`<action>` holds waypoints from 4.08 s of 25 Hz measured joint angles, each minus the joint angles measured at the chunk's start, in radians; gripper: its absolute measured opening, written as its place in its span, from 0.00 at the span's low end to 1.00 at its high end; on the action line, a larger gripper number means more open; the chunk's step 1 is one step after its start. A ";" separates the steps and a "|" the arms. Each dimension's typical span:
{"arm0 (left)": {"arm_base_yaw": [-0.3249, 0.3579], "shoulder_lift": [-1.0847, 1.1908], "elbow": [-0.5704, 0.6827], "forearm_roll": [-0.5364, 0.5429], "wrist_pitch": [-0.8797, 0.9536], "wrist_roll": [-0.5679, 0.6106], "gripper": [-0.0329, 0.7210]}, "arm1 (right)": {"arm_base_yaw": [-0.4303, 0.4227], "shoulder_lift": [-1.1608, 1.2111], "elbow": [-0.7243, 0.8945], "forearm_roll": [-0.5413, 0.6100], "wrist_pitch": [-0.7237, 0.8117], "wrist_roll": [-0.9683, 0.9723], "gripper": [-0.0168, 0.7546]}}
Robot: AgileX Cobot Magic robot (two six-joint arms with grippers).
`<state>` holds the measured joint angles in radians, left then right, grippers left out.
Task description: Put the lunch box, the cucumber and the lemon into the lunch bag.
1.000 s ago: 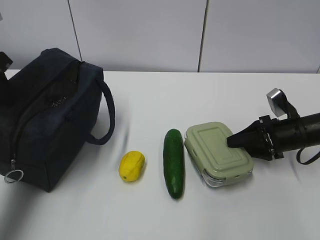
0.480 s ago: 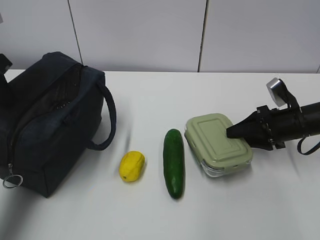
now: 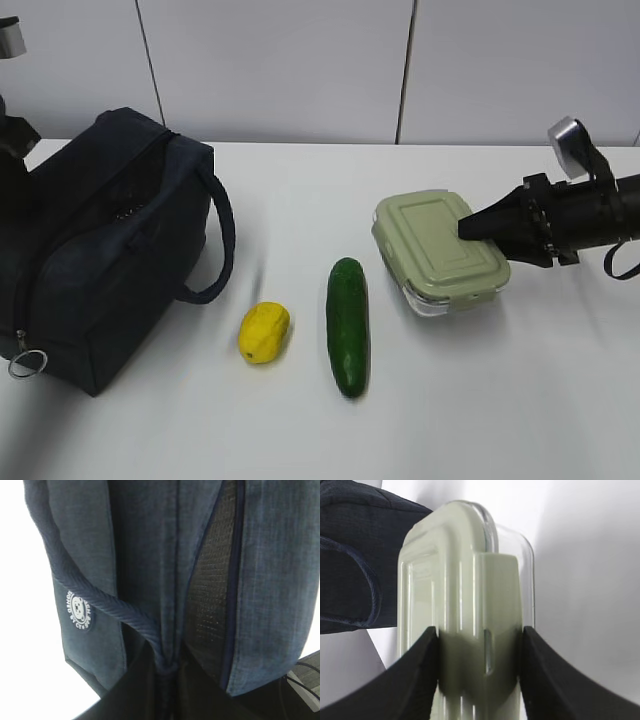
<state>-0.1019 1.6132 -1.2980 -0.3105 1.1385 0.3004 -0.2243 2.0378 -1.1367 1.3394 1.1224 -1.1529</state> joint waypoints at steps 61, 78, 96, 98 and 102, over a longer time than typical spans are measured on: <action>-0.149 0.000 -0.151 -0.031 0.057 -0.103 0.05 | 0.413 -0.011 -0.382 -0.010 0.049 0.248 0.48; -0.194 0.016 -0.152 -0.074 0.069 -0.099 0.05 | 0.460 0.076 -0.383 0.081 0.043 0.234 0.48; -0.224 0.020 -0.157 -0.098 0.077 -0.099 0.05 | 0.517 0.089 -0.383 0.129 0.006 0.190 0.48; -0.224 0.020 -0.157 -0.098 0.077 -0.099 0.05 | 0.528 0.091 -0.383 0.134 -0.010 0.178 0.48; -0.224 0.021 -0.157 -0.104 0.077 -0.097 0.05 | 0.545 0.091 -0.383 0.146 -0.059 0.166 0.48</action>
<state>-0.3254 1.6344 -1.4552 -0.4147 1.2155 0.2032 0.3208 2.1286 -1.5200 1.4854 1.0629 -0.9865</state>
